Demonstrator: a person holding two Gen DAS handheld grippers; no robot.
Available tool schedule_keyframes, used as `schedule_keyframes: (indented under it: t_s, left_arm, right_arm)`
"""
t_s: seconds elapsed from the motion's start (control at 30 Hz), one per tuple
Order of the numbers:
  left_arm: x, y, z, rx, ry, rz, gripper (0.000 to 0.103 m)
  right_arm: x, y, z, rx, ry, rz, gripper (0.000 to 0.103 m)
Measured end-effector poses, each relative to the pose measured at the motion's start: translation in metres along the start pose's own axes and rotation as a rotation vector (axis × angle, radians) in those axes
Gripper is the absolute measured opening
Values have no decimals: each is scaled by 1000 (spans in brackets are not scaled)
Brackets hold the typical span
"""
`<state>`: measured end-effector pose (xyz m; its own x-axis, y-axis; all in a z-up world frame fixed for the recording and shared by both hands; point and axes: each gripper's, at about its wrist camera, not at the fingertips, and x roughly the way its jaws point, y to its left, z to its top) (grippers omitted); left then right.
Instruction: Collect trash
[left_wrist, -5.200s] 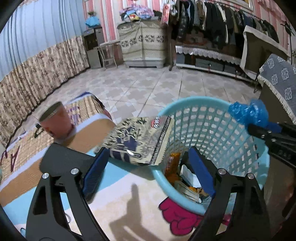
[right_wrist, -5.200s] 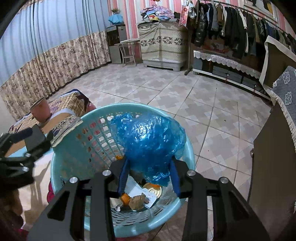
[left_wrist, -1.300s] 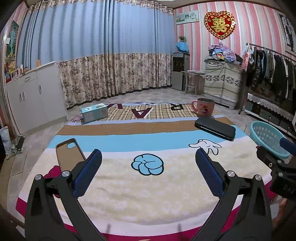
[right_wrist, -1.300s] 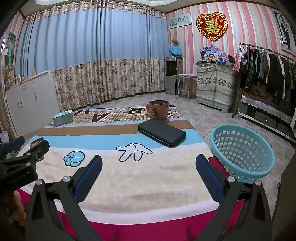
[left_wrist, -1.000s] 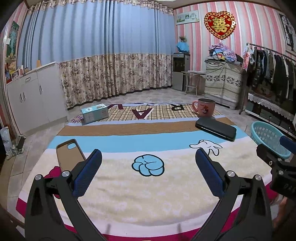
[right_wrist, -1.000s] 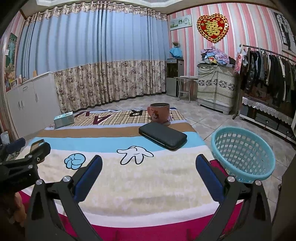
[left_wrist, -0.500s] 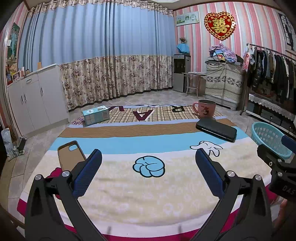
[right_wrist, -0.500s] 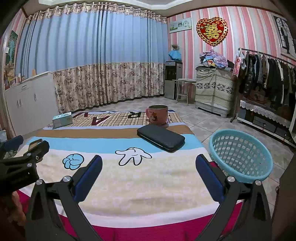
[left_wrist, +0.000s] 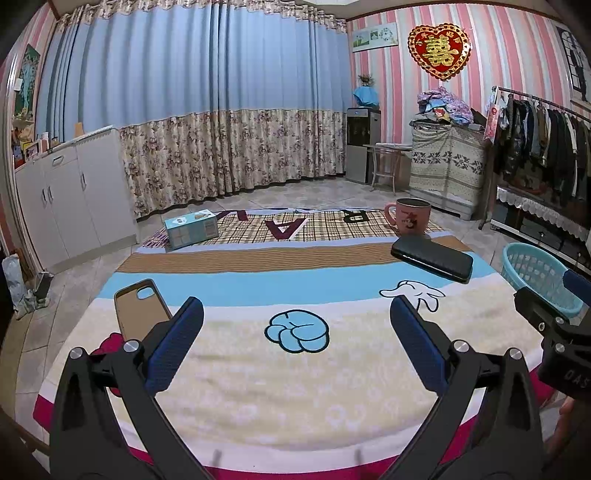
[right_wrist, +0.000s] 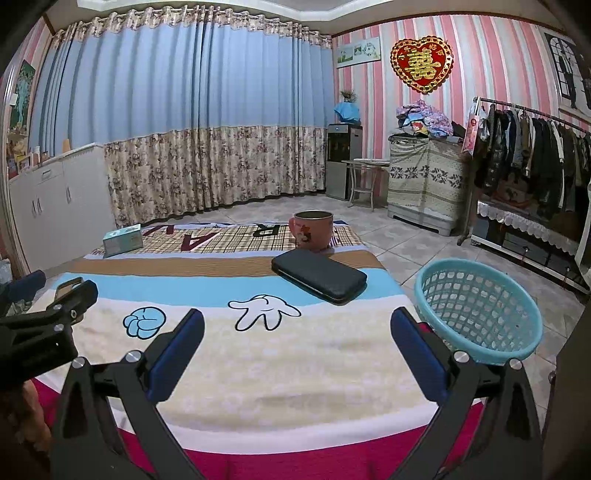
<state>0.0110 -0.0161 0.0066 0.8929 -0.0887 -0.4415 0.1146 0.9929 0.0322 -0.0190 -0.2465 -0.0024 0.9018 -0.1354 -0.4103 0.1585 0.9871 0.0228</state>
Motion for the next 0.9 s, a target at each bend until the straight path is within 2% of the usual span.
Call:
schedule_keyframes:
  t_s: [0.9]
  left_arm:
    - [0,-1,0,-7,5,-2,98]
  right_arm:
    - [0,0,0,-4,1,-1,99]
